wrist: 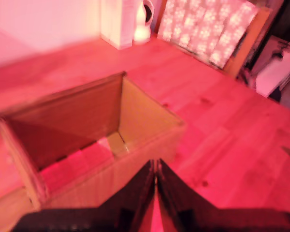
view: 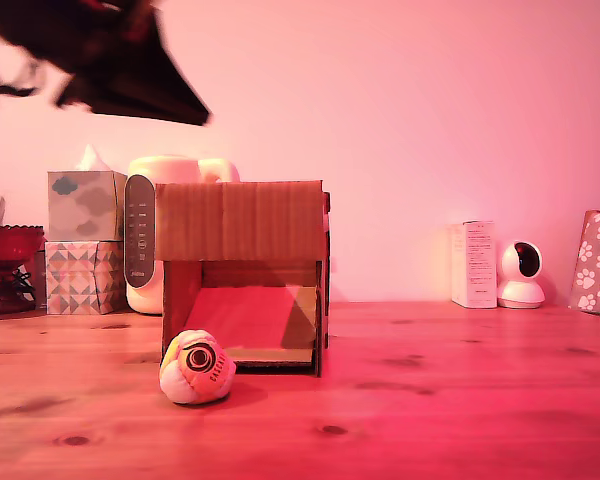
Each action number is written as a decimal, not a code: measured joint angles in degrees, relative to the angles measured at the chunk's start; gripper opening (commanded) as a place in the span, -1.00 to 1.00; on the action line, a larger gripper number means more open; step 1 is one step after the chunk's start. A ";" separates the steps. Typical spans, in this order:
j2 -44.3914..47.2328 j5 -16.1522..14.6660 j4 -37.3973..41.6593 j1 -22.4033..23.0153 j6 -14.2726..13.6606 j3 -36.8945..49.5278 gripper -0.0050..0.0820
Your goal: Drop the footbag into the cardboard dice tower
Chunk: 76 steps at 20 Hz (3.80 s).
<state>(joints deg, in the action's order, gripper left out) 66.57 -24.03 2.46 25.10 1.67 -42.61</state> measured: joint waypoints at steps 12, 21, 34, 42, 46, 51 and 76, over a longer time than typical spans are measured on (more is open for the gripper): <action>-18.03 3.52 3.56 0.02 5.27 22.80 -0.92; -13.00 3.54 1.84 0.02 5.31 22.80 -0.89; -3.37 3.54 10.62 0.31 2.21 22.80 0.85; 9.64 3.56 24.35 0.31 -0.57 22.80 0.85; 16.31 3.56 32.22 0.31 -0.57 22.80 0.85; 23.19 3.56 39.80 0.31 -0.57 22.64 0.85; 12.44 -1.60 22.05 0.28 -1.79 16.87 -0.94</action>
<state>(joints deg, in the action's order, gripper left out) 79.00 -25.63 24.51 25.39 -0.12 -25.74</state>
